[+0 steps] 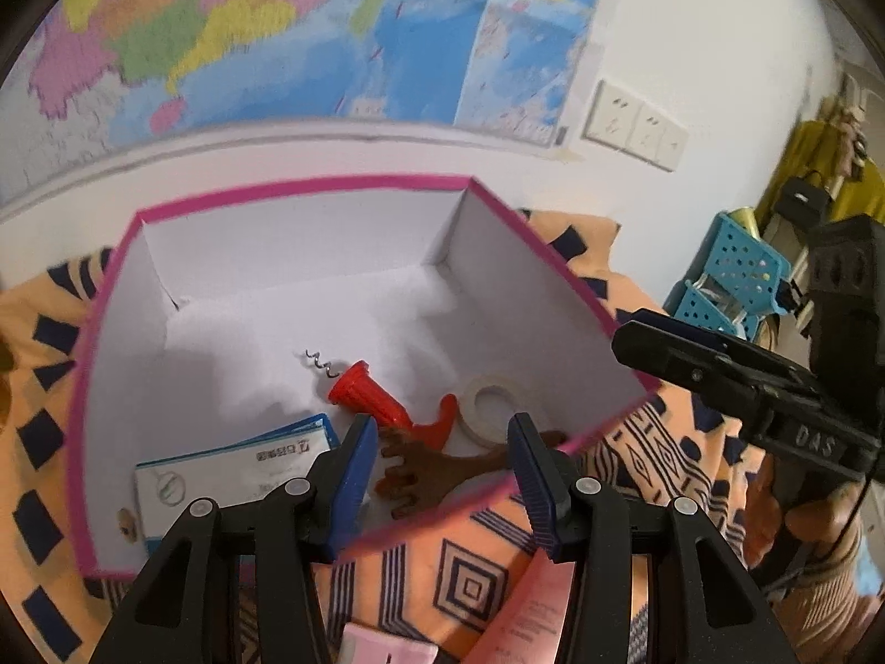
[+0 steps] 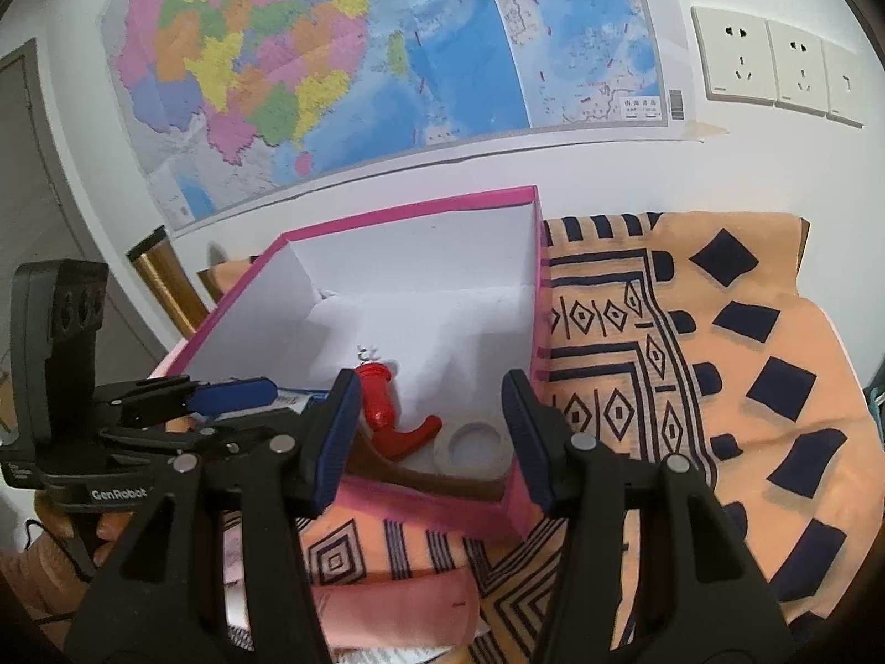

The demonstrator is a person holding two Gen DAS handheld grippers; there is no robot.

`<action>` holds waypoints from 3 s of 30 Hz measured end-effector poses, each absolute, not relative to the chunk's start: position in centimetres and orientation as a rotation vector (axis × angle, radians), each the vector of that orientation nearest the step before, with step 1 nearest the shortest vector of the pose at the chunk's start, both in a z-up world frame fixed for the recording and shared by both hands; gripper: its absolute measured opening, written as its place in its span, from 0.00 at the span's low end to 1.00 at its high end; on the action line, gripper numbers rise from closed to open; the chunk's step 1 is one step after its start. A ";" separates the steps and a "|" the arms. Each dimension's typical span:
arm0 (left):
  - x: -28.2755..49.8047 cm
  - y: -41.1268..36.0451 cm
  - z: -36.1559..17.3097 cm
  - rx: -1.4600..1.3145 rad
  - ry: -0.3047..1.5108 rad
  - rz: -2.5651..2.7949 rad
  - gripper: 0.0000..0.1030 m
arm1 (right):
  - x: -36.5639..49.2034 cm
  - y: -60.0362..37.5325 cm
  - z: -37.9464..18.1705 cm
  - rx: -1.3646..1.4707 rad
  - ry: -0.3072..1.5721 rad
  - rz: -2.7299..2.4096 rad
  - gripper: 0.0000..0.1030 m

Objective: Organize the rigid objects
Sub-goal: 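Move the right gripper back to the cosmetic tubes beside the box, then close the right gripper on the white tube with black cap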

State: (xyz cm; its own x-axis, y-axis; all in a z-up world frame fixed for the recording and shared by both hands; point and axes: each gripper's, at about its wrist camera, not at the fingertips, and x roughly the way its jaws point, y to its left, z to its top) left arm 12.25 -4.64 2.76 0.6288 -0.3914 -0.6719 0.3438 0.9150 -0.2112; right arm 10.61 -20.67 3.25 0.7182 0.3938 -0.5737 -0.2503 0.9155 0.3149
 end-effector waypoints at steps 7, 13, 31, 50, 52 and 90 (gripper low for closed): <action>6.7 -4.8 3.5 0.008 0.717 -0.518 0.50 | 7.0 -21.6 3.4 0.250 0.665 0.439 0.54; 4.6 -6.2 1.2 0.066 0.784 -0.564 0.50 | 5.5 -21.8 0.2 0.267 0.760 0.453 0.54; 4.4 -7.3 -3.3 0.207 0.840 -0.341 0.54 | 5.1 -22.9 -6.9 0.401 0.928 0.471 0.54; -0.2 -7.8 -2.8 0.081 0.910 -0.615 0.50 | 1.9 -19.5 -6.5 0.241 0.994 0.625 0.55; -0.3 -7.9 -3.3 0.049 0.936 -0.634 0.49 | 1.5 -19.3 -6.4 0.235 0.996 0.637 0.55; -0.5 -8.3 -3.4 -0.003 0.980 -0.526 0.38 | -1.5 -19.7 -6.2 0.372 0.944 0.578 0.55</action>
